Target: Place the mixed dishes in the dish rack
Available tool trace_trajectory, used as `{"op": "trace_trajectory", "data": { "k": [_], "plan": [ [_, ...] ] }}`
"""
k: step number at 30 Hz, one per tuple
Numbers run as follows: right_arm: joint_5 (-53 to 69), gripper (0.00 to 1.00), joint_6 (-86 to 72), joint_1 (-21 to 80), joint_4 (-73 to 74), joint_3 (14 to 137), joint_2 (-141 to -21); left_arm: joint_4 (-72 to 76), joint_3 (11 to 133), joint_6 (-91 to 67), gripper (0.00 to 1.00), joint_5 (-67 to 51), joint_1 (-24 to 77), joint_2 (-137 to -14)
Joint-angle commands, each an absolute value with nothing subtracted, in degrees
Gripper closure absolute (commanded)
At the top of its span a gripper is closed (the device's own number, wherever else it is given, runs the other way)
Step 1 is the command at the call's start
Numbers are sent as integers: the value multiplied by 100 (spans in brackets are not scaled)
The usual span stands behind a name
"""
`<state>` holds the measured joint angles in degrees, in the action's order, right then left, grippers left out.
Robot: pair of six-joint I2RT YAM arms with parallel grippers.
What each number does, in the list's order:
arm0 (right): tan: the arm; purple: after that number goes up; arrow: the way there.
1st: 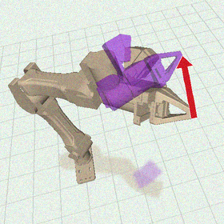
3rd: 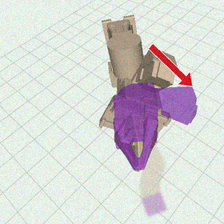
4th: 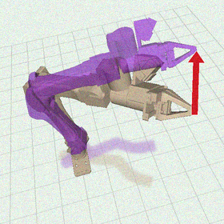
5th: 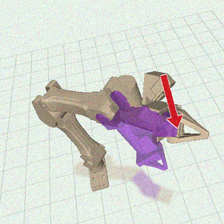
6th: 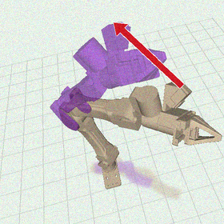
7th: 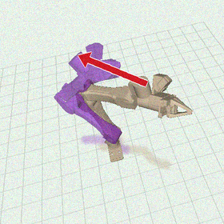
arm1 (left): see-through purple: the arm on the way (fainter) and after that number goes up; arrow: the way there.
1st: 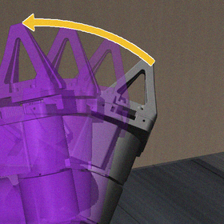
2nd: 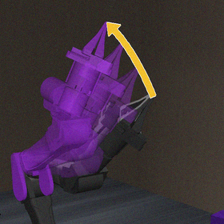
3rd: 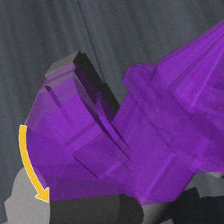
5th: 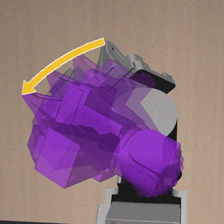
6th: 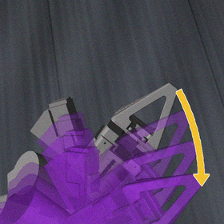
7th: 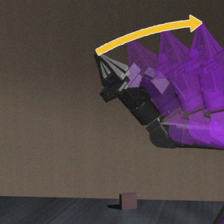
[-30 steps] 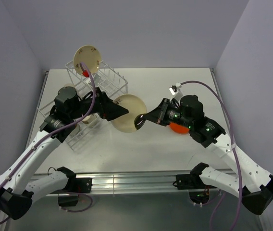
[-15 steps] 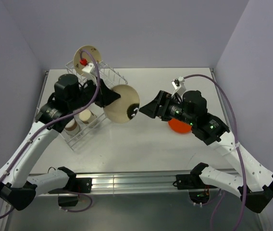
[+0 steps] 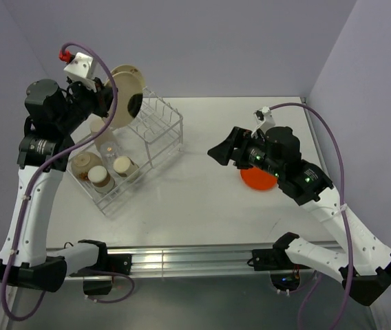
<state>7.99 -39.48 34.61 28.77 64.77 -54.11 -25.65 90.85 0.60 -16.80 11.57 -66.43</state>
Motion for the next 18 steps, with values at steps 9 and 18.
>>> {"op": "trace_trajectory", "data": {
  "k": [9,18],
  "plan": [
    [949,10,-3525,2945,2944,6311,-5519,-590,8569,624,100,-3251,-166,-7488],
    [1248,11,-3480,2681,2883,6293,-5730,-211,8718,492,100,-3595,-202,-7936]
  ]
}}
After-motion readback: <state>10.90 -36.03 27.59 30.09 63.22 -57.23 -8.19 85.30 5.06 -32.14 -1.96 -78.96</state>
